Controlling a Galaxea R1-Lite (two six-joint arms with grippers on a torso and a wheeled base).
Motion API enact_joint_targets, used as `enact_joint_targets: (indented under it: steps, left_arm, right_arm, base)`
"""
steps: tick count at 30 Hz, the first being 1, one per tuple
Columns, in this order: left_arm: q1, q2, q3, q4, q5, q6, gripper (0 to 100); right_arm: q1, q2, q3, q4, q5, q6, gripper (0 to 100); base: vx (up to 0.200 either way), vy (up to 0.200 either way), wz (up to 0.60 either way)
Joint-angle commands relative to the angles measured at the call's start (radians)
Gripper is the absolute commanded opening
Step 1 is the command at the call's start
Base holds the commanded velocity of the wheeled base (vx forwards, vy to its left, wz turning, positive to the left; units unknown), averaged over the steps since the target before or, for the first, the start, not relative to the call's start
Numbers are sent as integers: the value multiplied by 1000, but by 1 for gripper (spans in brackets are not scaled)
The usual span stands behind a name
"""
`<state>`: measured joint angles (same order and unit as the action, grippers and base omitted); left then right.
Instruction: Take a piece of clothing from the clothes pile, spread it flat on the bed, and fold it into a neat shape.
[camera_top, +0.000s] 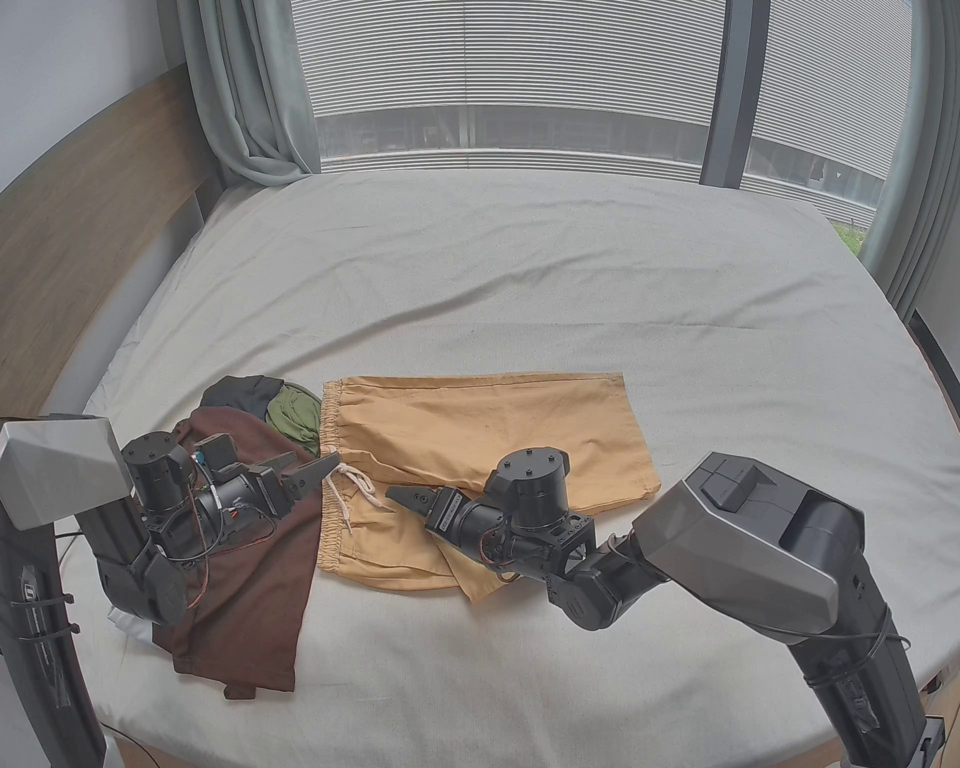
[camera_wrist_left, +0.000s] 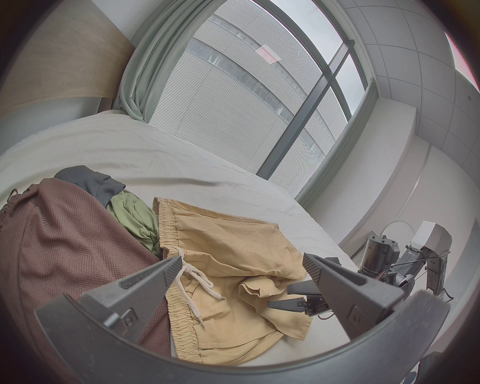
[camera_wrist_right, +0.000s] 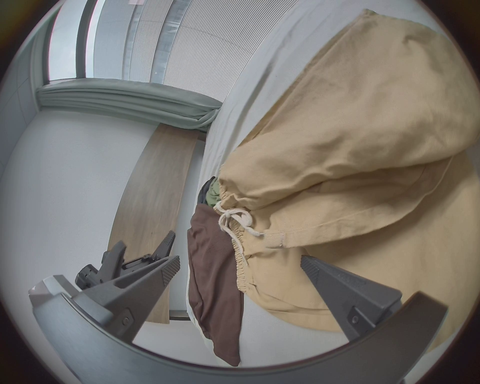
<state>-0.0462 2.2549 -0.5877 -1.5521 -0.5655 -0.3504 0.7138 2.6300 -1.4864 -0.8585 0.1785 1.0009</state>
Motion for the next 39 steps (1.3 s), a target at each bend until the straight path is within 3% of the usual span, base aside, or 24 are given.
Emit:
enact_joint_targets:
  steps: [1, 10, 11, 28, 30, 39]
  left_arm:
    - [0, 12, -6, 0, 1, 1, 100]
    - [3, 11, -6, 0, 1, 1, 100]
    - [3, 11, -6, 0, 1, 1, 100]
    - [5, 6, -11, 0, 1, 1, 100]
    - [8, 5, -15, 0, 1, -1, 100]
    - [11, 5, -20, 0, -1, -1, 100]
  right_arm:
    - [-10, 59, -66, 10, -28, 27, 100]
    - [-14, 85, -104, 12, -53, 110, 100]
    - [-14, 88, -106, 12, -53, 114, 0]
    - [-28, 136, -101, -1, -93, 124, 0]
    - [-30, 122, -80, -1, -125, 120, 0]
    - [-63, -116, 133, -20, -137, 102, 0]
  base:
    - [0, 0, 0]
    - [0, 0, 0]
    - [0, 0, 0]
    - [0, 0, 0]
    - [0, 0, 0]
    - [0, 0, 0]
